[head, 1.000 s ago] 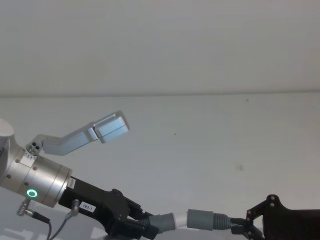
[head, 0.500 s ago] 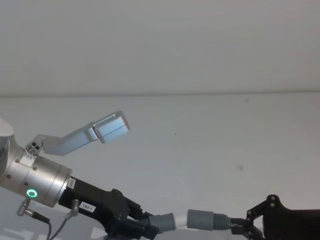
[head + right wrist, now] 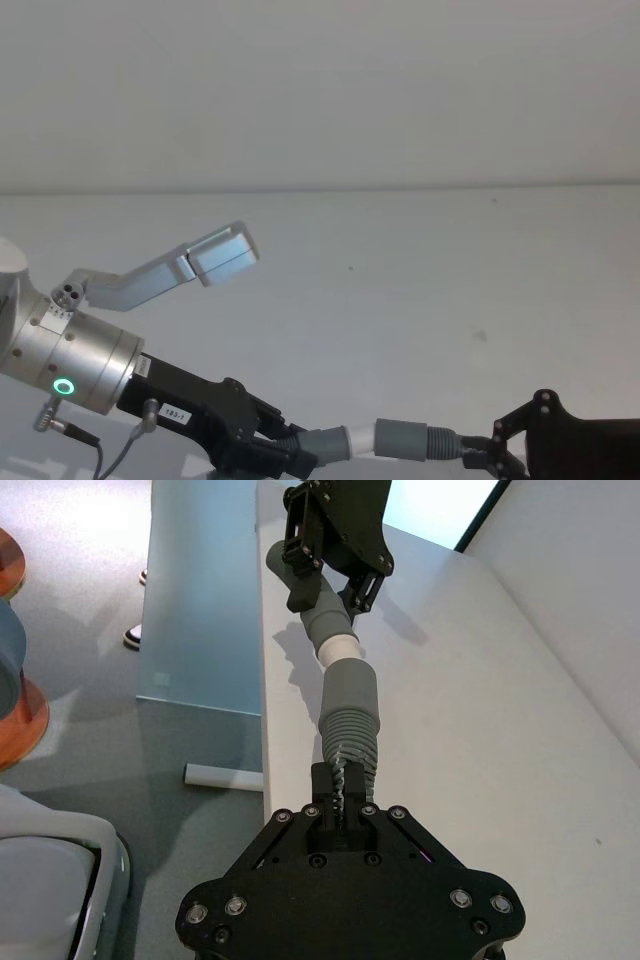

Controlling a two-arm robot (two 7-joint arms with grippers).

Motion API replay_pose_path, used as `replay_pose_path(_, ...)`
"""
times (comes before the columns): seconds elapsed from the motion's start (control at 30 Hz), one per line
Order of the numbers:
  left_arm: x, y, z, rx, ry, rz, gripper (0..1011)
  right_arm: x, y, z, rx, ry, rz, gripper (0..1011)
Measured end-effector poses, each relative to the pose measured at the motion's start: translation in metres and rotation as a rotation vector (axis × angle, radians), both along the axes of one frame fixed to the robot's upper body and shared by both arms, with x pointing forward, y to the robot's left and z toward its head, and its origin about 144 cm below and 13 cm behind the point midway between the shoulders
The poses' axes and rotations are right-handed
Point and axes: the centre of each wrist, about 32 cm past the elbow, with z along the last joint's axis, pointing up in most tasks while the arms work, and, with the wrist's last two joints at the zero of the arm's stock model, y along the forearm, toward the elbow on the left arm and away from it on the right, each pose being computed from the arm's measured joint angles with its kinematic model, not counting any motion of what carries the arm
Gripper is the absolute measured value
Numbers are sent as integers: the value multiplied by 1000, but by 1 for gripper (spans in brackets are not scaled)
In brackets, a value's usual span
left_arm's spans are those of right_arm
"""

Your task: Use both hands to pick up one end of the pipe from the table, align the ends, and insert them.

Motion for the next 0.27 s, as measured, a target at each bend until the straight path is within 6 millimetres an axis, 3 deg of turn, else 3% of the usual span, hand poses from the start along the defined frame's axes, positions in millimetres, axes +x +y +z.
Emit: replay_pose_path(0.27, 0, 0, 0, 0, 0, 0, 334, 0, 0, 0, 0, 0, 0, 40)
